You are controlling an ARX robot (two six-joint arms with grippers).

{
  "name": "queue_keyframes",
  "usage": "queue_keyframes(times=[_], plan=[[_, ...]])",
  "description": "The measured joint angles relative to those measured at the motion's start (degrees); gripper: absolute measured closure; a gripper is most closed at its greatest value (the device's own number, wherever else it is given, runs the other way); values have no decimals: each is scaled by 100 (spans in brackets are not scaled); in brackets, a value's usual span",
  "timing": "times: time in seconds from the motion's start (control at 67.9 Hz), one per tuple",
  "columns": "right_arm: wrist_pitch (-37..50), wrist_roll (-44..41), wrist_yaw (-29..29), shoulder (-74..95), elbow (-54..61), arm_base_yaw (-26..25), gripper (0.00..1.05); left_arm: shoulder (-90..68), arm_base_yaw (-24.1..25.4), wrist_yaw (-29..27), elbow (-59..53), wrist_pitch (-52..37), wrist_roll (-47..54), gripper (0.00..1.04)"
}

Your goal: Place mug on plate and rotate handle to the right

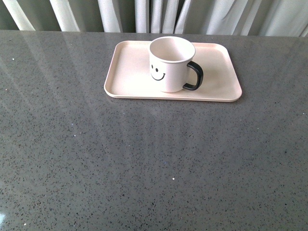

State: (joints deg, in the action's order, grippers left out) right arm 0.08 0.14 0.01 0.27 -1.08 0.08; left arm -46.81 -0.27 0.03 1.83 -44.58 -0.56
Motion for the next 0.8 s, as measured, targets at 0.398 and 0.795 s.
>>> queue_keyframes(times=[0.398,0.795], plan=[[0,0,0,0,0,0,9,1803,2,-2,-105,1615,2,103],[0,0,-2,0,0,0,9,2914,2,-2,-107,2686,2,103]])
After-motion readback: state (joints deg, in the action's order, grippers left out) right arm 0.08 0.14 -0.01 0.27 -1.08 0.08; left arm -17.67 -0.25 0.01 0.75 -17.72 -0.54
